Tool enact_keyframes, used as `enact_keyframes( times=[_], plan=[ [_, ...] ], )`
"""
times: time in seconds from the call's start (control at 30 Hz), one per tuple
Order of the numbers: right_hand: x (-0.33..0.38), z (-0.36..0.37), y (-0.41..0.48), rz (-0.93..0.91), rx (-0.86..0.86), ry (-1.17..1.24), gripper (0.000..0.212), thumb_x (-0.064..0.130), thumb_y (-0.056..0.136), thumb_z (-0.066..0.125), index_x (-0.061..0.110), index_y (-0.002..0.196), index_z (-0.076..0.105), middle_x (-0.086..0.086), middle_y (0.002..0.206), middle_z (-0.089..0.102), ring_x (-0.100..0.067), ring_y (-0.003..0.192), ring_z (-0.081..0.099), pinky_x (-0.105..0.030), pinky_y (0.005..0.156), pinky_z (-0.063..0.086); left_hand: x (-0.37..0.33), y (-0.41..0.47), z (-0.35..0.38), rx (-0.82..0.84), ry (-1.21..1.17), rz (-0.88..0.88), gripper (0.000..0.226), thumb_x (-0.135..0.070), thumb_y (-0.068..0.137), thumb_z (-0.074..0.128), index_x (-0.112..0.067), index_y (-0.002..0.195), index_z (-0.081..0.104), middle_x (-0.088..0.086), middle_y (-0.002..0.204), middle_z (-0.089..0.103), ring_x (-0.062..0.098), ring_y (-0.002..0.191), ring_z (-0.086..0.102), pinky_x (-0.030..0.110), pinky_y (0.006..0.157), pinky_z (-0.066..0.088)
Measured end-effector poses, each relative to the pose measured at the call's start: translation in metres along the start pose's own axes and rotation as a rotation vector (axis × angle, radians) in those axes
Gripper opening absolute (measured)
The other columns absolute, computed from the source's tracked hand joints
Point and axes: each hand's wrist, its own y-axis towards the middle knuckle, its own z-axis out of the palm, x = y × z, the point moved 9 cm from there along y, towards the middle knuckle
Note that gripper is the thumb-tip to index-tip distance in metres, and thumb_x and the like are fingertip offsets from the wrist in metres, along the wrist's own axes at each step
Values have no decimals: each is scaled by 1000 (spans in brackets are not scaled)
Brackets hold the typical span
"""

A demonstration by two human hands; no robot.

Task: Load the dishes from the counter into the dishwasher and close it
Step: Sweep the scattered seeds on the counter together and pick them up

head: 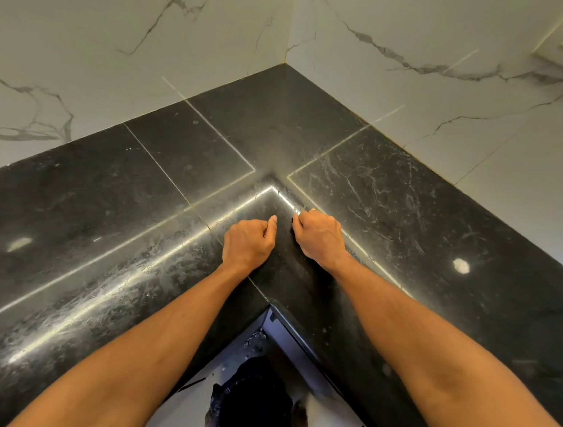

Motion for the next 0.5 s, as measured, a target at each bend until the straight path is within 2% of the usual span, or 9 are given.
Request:
enact_keyframes(
  times=[0.13,0.2,0.27,0.33,0.43,0.5],
  plan=[
    [1,-6,-7,-52,-153,75,43,30,100,53,20,62,37,5,62,38,-19,47,40,-29,47,30,1,2,-1,-17,-4,21,62,-42,100,45,-12,46,38,0,41,39,20,41,41,31,49,24],
    [0,-7,-8,-67,-202,79,44,32,100,56,19,61,40,3,61,41,-17,46,38,-28,45,30,1,1,-2,-25,-13,26,62,-42,100,45,-13,46,38,0,41,39,19,41,40,31,48,24],
    [0,-6,-9,-78,-212,54,46,37,100,54,16,60,48,2,59,46,-17,47,41,-30,44,36,0,1,-3,-24,-21,29,62,-42,100,45,-13,46,38,-1,40,38,19,41,40,31,48,25],
    [2,-7,-10,-82,-216,38,50,43,101,48,18,58,46,5,55,41,-17,46,41,-31,44,41,1,2,-2,-22,-28,26,62,-43,100,45,-13,46,38,-1,41,40,20,41,42,33,48,31],
    [0,-12,-10,-38,-247,91,52,46,101,43,21,56,35,8,48,31,-17,41,34,-30,41,37,2,2,0,-6,-27,22,62,-43,99,44,-12,46,42,1,42,42,22,43,44,35,49,40],
    [-6,-12,-10,29,-248,139,52,44,101,45,20,56,33,6,46,32,-19,39,34,-30,42,33,3,1,1,8,-46,-7,62,-44,100,44,-13,46,39,2,42,41,22,43,44,34,47,37]
  ],
)
